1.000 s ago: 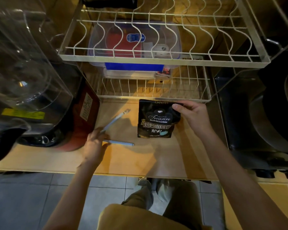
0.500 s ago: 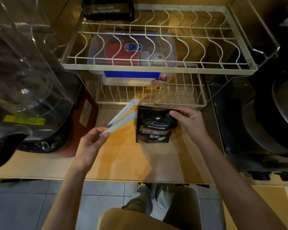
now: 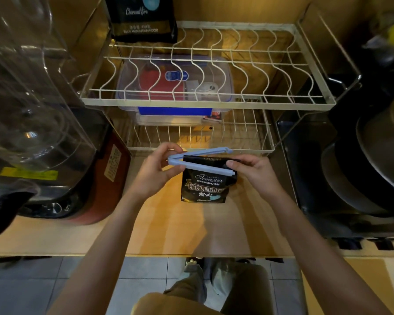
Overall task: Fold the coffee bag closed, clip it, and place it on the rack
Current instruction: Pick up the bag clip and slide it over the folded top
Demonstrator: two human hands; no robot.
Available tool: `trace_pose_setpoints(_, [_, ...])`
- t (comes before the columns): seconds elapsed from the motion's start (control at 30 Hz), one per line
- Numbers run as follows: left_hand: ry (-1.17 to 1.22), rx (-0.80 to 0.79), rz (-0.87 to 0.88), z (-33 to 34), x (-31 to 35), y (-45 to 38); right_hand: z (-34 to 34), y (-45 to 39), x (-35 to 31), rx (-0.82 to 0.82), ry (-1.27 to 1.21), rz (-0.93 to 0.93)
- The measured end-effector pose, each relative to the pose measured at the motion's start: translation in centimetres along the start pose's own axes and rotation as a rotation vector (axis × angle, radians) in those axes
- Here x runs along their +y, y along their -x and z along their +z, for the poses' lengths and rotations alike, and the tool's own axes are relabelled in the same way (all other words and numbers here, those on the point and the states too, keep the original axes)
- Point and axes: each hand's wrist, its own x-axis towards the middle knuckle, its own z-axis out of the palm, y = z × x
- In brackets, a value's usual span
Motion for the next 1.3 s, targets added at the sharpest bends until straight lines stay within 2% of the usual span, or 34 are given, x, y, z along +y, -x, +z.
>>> trace_pose_setpoints(0.13, [0.051,-0.042,-0.081,1.1,-0.1,-0.4,0.0,0.1,-0.3,-0.024,0.045,0.047])
trace_pose_setpoints(0.27, [0.009,-0.046,-0.056,2.3,0.1,-0.9,0.2,0.1,-0.1,0.119,0.229,-0.016])
trace_pose_setpoints(0.33, [-0.024,-0.026,-0.014,2.4,0.0,-0.8,0.3,0.3,-0.2,0.136,0.333,-0.051])
trace_pose_setpoints(0.4, [-0.044,-0.012,0.013,2.3,0.0,-0.7,0.1,0.5,-0.3,0.072,0.299,-0.023])
trace_pose_setpoints(0.47, [-0.046,-0.001,0.016,2.3,0.0,-0.7,-0.3,0.8,-0.5,-0.065,0.193,0.038])
trace_pose_setpoints(0.53, [-0.051,0.013,0.012,2.2,0.0,-0.9,-0.8,1.0,-0.4,-0.154,0.172,0.011])
trace_pose_setpoints(0.67, [-0.071,0.004,0.028,2.0,-0.1,-1.1,-1.5,1.2,-0.2,-0.117,0.09,0.019])
trace_pose_setpoints(0.9, [-0.082,-0.02,0.037,1.6,-0.1,-1.1,-1.8,0.7,-0.1,-0.068,0.128,0.061])
trace_pose_setpoints(1.0, [-0.211,-0.068,0.068,1.0,0.6,-1.1,-1.7,0.5,0.0,-0.039,0.109,0.081])
trace_pose_setpoints(1.1, [-0.496,-0.134,0.118,1.0,2.0,-1.6,-1.6,0.3,0.2,-0.043,0.077,0.104])
trace_pose_setpoints(1.17, [-0.663,-0.166,0.2,1.9,3.1,-1.9,-1.6,0.2,0.3,-0.039,0.08,0.106])
trace_pose_setpoints(1.3, [-0.845,-0.232,0.326,5.0,4.4,-2.4,-1.6,0.1,0.5,-0.039,0.046,0.096])
